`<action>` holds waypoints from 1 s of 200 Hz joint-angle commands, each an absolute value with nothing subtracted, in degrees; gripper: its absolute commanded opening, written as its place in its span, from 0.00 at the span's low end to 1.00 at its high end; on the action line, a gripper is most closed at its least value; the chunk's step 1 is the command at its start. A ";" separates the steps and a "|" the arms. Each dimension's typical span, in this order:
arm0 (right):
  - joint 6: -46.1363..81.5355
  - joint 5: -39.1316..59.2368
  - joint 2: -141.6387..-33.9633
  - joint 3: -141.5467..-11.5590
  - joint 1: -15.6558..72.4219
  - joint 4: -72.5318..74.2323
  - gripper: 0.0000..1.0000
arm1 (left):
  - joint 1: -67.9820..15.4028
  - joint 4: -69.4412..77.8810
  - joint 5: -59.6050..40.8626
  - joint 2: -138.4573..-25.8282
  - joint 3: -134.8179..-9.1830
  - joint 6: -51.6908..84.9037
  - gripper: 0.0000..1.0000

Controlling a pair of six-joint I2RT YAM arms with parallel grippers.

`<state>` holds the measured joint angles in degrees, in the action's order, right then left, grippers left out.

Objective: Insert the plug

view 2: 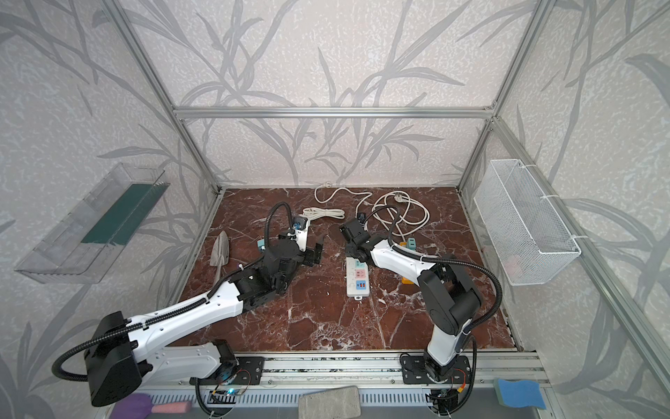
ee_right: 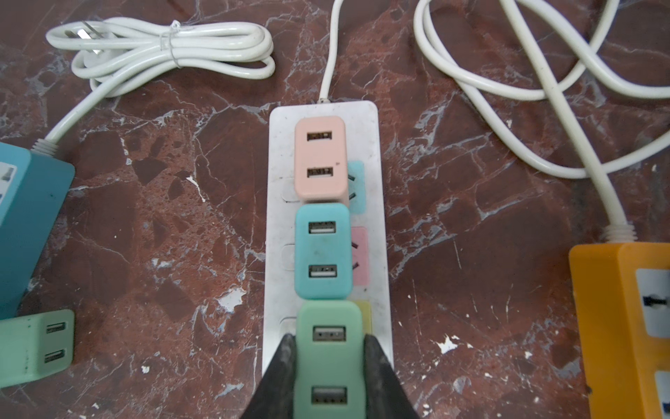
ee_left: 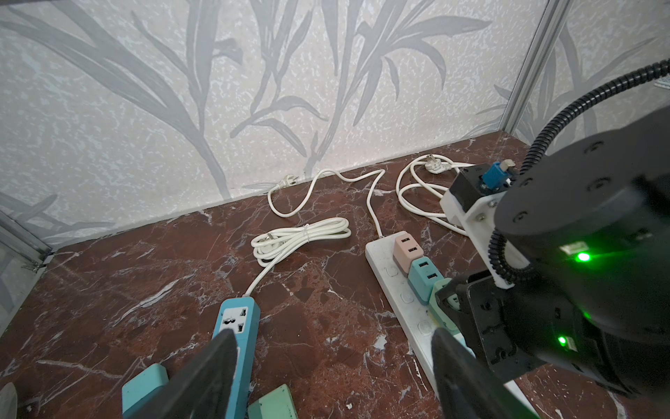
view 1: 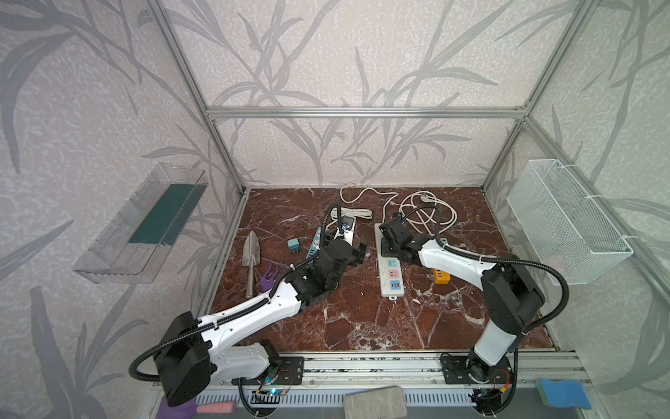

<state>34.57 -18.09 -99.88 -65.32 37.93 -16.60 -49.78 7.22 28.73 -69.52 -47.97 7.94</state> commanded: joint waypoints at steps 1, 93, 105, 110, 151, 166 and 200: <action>35.57 -16.33 -102.02 -59.19 39.01 -24.71 0.00 | -49.66 6.62 28.83 -68.86 -49.31 9.41 0.84; 33.52 -17.27 -100.97 -62.89 38.02 -22.96 0.00 | -49.66 6.58 28.58 -69.21 -49.40 9.64 0.84; 33.22 -17.65 -101.11 -64.33 37.43 -22.60 0.00 | -49.72 6.55 28.57 -69.00 -49.40 9.60 0.84; 33.14 -17.83 -101.14 -64.69 37.12 -22.18 0.00 | -49.66 6.51 28.60 -68.95 -49.41 9.64 0.84; 35.54 -15.07 -101.19 -63.58 35.45 -17.97 0.00 | -49.71 6.53 28.32 -68.84 -49.43 9.78 0.84; 36.14 -14.52 -98.31 -58.98 35.86 -13.31 0.00 | -49.66 6.61 28.56 -68.83 -49.32 9.67 0.84; 37.00 -17.97 -90.56 -55.98 35.89 -11.02 0.00 | -49.66 6.44 27.82 -69.27 -49.48 10.35 0.84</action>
<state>36.60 -15.97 -94.35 -58.06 35.92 -9.45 -49.78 7.22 28.36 -69.52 -47.97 8.82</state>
